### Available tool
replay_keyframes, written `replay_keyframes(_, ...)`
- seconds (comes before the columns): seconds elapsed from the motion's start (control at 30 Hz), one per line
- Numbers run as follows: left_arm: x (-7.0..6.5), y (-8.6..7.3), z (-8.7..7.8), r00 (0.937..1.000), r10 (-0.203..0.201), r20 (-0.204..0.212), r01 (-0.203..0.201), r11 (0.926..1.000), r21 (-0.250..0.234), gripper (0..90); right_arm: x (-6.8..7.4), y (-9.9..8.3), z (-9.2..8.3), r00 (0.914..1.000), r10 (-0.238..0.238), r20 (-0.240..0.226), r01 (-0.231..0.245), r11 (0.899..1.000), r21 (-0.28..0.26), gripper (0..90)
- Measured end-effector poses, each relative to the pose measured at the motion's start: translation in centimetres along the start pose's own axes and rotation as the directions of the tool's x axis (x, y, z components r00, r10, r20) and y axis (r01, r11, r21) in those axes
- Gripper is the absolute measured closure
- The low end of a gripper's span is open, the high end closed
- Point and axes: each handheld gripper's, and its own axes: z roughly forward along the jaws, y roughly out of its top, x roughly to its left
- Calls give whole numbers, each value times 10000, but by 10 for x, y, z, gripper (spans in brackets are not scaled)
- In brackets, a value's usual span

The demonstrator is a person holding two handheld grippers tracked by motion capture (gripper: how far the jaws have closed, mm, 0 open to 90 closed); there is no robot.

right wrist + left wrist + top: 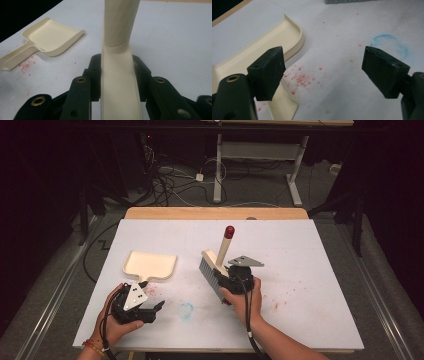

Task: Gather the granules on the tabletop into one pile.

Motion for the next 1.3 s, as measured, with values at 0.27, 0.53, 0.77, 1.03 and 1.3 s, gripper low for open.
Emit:
replay_keyframes(0.27,-2,2,3,9998,180,99,-181,9997,152,178,-3,3,-16,9982,-92,-596,74,9995,-300,671)
replay_keyframes(0.53,-2,0,2,9998,166,75,-168,9997,158,178,-6,15,-53,9728,-1666,-1610,1558,9847,-776,671)
replay_keyframes(0.77,-4,2,4,9996,256,66,-258,9994,239,178,-28,9,-90,9059,-3350,-2591,3236,9422,-871,670)
replay_keyframes(1.03,-6,3,5,9989,460,77,-462,9982,384,178,-54,-10,-113,8209,-4417,-3619,4300,8952,-1170,670)
replay_keyframes(1.3,-6,3,6,9985,540,99,-544,9976,436,178,-48,-27,-112,6850,-5250,-5051,5543,8255,-1064,670)
